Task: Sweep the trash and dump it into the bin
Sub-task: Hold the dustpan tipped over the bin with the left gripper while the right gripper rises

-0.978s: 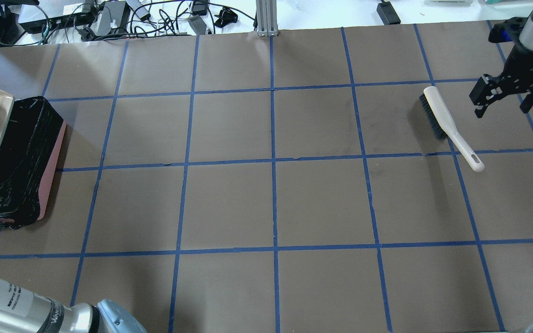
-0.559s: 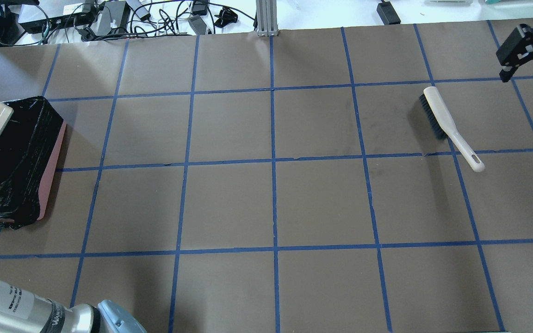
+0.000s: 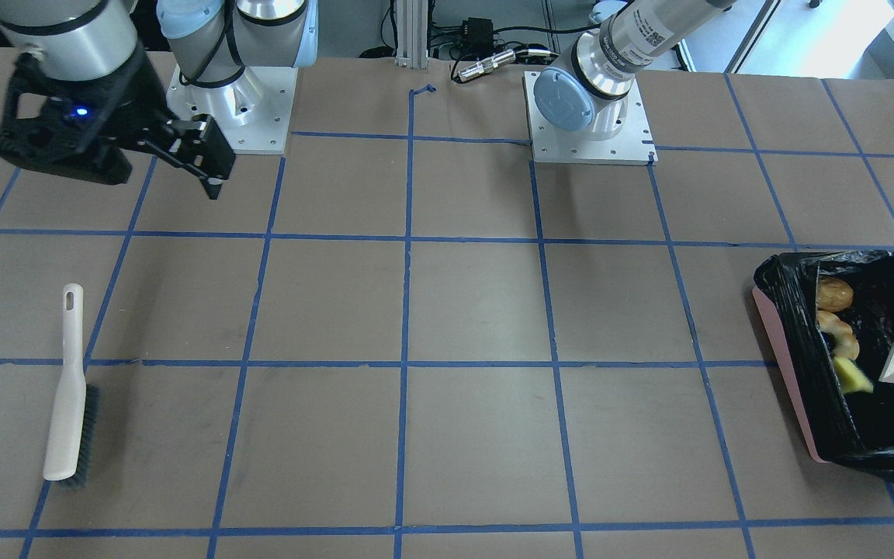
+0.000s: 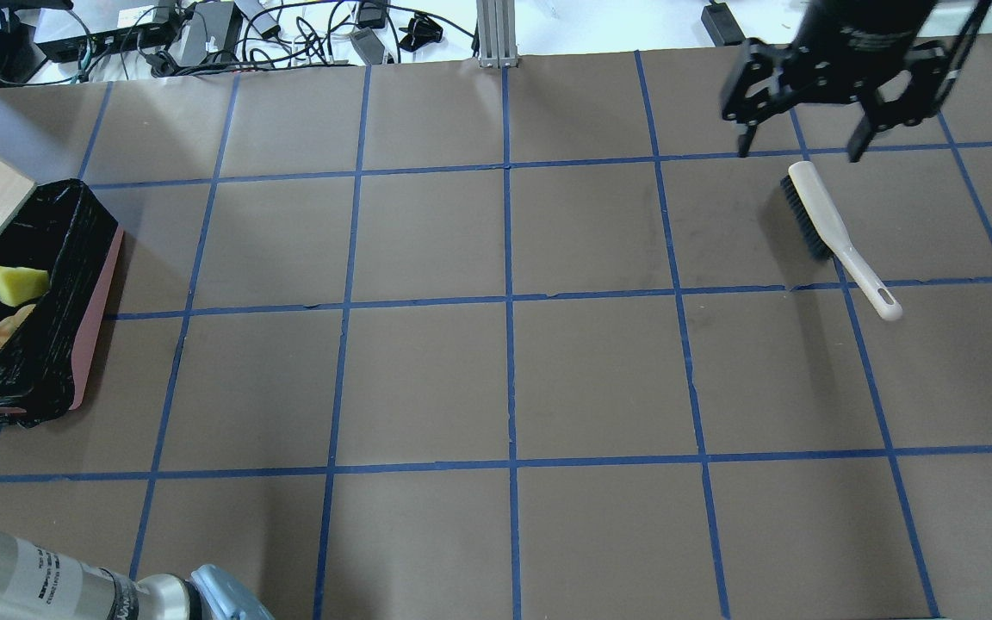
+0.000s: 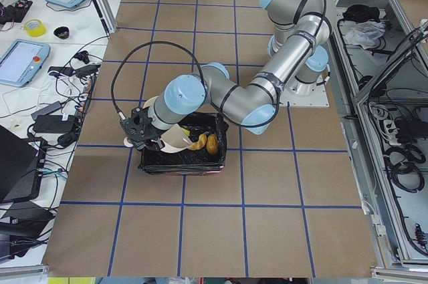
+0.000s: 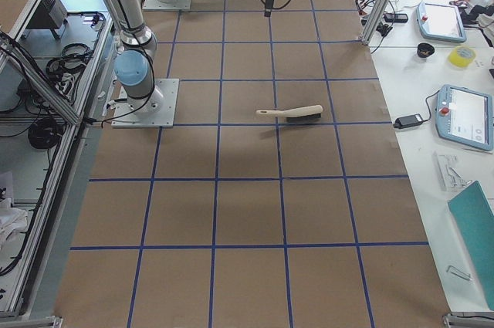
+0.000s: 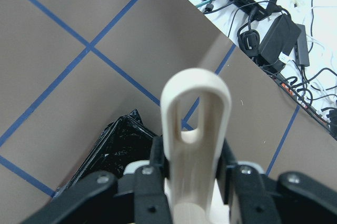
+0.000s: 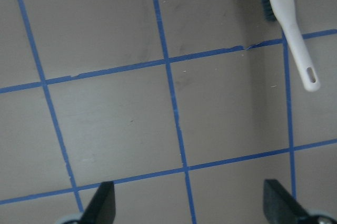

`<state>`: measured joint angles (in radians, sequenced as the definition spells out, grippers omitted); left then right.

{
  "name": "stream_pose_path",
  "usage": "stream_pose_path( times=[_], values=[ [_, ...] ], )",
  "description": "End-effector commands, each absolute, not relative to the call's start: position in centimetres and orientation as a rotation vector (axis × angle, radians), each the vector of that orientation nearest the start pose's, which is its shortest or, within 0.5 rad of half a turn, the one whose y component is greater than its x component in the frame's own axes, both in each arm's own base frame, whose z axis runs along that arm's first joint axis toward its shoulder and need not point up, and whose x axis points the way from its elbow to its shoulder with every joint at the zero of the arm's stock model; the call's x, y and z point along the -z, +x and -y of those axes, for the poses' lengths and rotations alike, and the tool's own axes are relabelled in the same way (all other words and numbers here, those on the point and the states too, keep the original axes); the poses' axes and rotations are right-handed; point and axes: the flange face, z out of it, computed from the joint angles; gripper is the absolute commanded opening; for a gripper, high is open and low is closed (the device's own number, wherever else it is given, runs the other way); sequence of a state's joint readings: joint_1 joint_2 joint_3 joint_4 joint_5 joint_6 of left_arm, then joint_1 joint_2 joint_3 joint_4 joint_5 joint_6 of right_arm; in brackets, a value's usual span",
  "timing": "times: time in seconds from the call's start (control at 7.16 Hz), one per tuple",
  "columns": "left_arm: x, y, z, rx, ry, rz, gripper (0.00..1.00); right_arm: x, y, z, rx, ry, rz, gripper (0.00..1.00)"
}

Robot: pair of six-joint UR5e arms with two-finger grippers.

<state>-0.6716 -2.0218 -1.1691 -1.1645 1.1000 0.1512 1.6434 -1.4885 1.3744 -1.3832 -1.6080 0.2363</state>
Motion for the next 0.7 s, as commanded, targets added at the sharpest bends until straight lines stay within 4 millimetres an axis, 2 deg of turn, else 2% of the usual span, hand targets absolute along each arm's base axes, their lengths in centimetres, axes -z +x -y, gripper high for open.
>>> stream_pose_path(
  times=[0.0,0.14,0.28,0.42,0.56],
  values=[
    [-49.6,41.0,57.0,0.933,-0.826,-3.087,0.0,-53.4,20.4,50.7,0.113,0.201,-3.153,1.0],
    [-50.6,40.0,57.0,0.987,-0.719,-3.058,0.0,-54.5,20.7,51.7,0.283,0.063,-3.126,1.0],
    [-52.3,37.4,58.1,1.036,-0.63,-3.03,0.0,-54.2,20.7,51.8,0.279,0.053,-3.133,1.0],
    [-52.7,34.5,59.4,1.017,-0.653,-3.044,0.0,-53.9,20.7,51.6,0.257,0.063,-3.131,1.0],
    [-53.0,32.3,60.4,0.974,-0.891,-3.013,0.0,-54.4,20.9,50.6,0.22,0.062,-3.11,1.0]
  ],
)
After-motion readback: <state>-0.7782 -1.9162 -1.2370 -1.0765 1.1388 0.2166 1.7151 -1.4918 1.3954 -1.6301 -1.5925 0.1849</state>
